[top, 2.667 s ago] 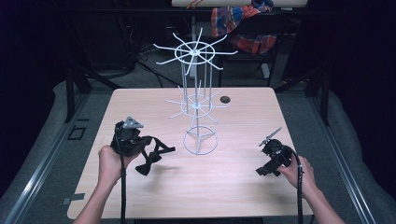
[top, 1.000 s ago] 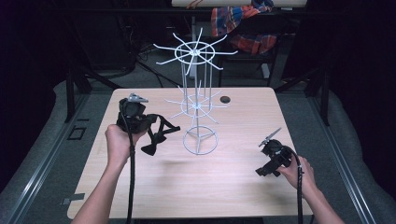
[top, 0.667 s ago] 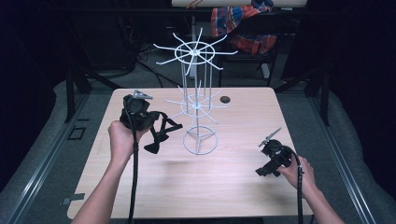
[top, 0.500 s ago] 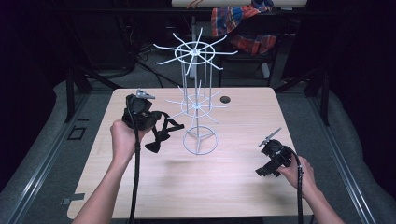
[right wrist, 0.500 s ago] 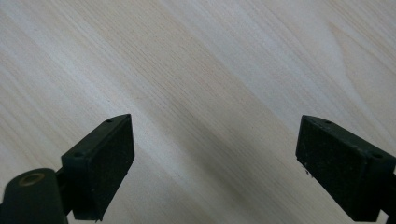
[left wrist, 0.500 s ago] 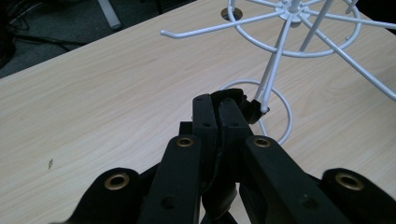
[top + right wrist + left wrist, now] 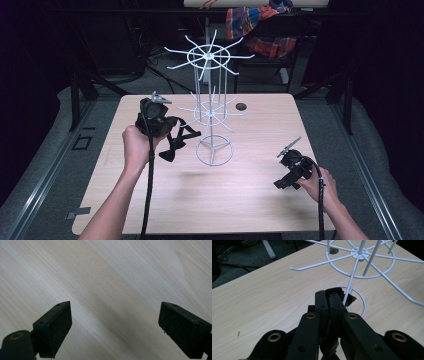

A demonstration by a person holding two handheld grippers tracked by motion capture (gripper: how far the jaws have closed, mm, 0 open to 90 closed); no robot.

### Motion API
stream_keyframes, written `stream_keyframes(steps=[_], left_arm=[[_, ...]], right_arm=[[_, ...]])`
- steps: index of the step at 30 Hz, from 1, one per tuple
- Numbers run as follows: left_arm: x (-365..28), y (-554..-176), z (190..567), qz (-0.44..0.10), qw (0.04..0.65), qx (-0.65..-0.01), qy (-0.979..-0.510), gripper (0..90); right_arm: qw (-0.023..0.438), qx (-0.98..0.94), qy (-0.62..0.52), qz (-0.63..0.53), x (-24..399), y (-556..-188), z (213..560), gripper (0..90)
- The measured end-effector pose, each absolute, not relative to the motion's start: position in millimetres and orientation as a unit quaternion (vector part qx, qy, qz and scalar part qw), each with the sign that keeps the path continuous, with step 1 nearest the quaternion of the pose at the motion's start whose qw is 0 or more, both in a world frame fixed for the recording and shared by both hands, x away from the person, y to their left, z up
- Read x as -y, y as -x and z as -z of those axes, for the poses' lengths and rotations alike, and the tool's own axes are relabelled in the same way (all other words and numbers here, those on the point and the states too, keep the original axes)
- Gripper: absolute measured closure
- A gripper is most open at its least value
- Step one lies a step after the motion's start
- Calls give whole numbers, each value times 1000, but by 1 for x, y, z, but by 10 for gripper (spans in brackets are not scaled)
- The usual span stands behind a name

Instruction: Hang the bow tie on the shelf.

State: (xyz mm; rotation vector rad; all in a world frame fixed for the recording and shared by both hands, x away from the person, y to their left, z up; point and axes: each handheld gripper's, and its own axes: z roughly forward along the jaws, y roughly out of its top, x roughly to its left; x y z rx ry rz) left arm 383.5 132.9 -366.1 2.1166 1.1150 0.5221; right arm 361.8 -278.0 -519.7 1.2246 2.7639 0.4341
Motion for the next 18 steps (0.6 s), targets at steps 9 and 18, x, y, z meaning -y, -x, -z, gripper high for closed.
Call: stream_keyframes(steps=[9,18], left_arm=[[-125,-384,362,-204,344,-420,-815,868],[-113,-385,366,-200,342,-412,-821,868]], right_arm=[[41,-904,-402,-138,278,-362,520,113],[44,-900,-409,-146,277,-361,522,113]])
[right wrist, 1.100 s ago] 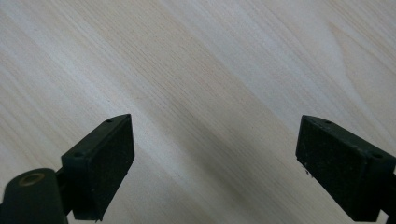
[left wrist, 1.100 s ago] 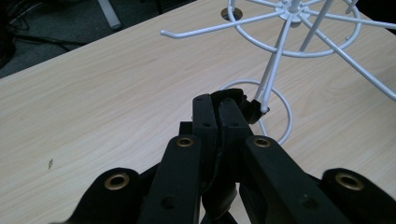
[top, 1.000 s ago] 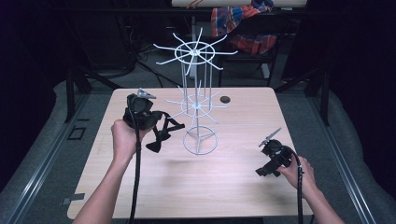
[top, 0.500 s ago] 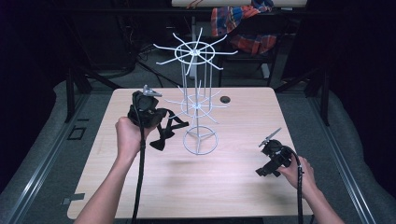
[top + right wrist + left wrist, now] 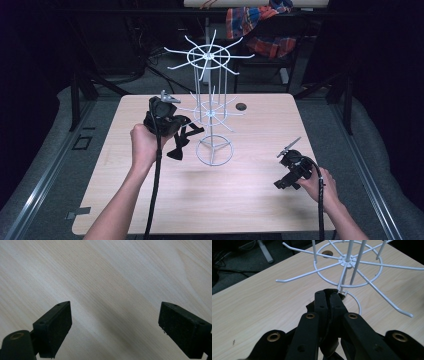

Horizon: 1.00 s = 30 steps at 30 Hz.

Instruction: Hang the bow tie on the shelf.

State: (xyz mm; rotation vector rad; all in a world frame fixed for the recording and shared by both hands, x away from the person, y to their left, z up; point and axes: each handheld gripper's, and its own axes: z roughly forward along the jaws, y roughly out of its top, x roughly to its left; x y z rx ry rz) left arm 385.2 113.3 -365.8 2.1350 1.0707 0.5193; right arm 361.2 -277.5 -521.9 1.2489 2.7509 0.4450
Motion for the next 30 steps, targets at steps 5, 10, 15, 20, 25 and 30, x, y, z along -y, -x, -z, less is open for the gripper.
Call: stream_keyframes(steps=[5,10,15,20,25,30], left_arm=[[-108,-384,367,-200,345,-407,-822,868],[-103,-381,371,-195,344,-391,-831,871],[-99,-378,378,-206,334,-381,-837,868],[-96,-374,384,-213,325,-374,-842,867],[-92,-367,392,-231,303,-359,-852,866],[-93,-366,399,-230,300,-362,-852,863]], right_arm=[[39,-904,-403,-140,278,-362,521,113],[42,-906,-399,-137,278,-362,520,113],[45,-909,-394,-127,277,-362,518,114],[44,-905,-400,-137,277,-361,520,114],[44,-909,-395,-128,277,-362,519,114],[44,-908,-395,-130,277,-362,519,114]])
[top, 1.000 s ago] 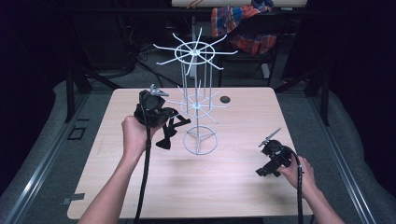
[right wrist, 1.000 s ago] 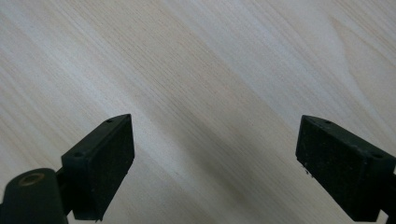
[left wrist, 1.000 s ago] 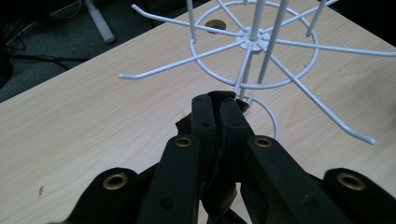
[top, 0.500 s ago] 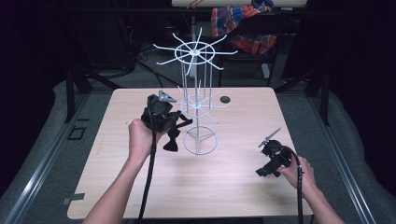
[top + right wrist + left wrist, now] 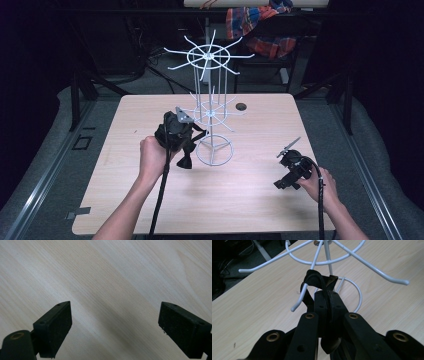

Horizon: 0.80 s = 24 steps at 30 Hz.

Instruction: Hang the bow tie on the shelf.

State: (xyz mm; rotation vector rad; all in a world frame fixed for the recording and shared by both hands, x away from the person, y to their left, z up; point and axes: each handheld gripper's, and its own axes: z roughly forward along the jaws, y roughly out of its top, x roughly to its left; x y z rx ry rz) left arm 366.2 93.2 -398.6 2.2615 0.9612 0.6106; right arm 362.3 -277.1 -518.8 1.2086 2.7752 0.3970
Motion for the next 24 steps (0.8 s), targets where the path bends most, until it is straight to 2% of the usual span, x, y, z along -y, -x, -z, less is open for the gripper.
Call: stream_keyframes(steps=[19,24], left_arm=[[-98,-369,416,-232,280,-373,-854,860],[-103,-373,420,-228,281,-379,-852,822]], right_arm=[[40,-911,-391,-124,276,-364,519,115],[41,-907,-397,-133,277,-362,520,115]])
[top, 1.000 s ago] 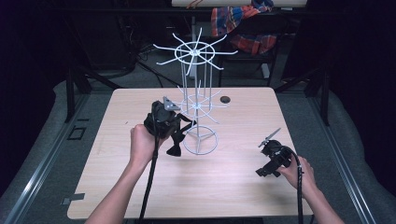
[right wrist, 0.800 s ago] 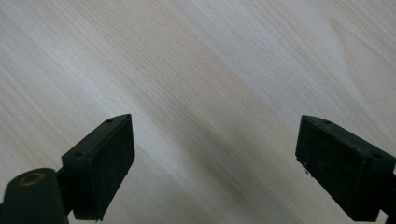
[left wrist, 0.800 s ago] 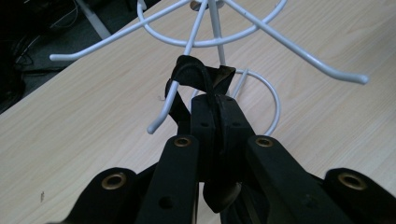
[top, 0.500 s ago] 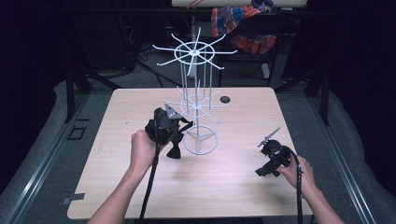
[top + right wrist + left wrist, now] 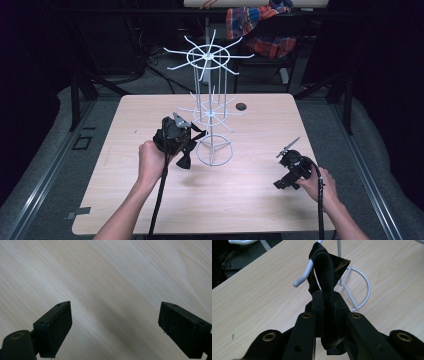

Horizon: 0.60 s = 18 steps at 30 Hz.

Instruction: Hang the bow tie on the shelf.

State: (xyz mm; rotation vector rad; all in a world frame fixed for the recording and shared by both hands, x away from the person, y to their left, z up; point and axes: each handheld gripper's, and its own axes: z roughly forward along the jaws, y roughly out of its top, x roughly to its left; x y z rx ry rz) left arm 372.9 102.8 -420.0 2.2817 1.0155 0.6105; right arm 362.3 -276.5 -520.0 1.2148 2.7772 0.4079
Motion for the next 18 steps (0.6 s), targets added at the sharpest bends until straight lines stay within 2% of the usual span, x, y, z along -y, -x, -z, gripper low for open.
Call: stream_keyframes(steps=[6,13,14,15,18], left_arm=[[-107,-375,422,-212,284,-391,-850,715],[-111,-375,421,-203,293,-406,-841,477],[-112,-374,421,-200,297,-410,-839,477],[-115,-374,419,-193,300,-410,-839,429],[-120,-371,417,-188,308,-410,-838,384]], right_arm=[[40,-907,-397,-136,276,-363,521,115],[40,-906,-399,-138,276,-362,521,115],[40,-906,-399,-138,276,-362,521,115],[41,-907,-396,-134,276,-363,520,115],[41,-907,-398,-135,276,-362,520,115]])
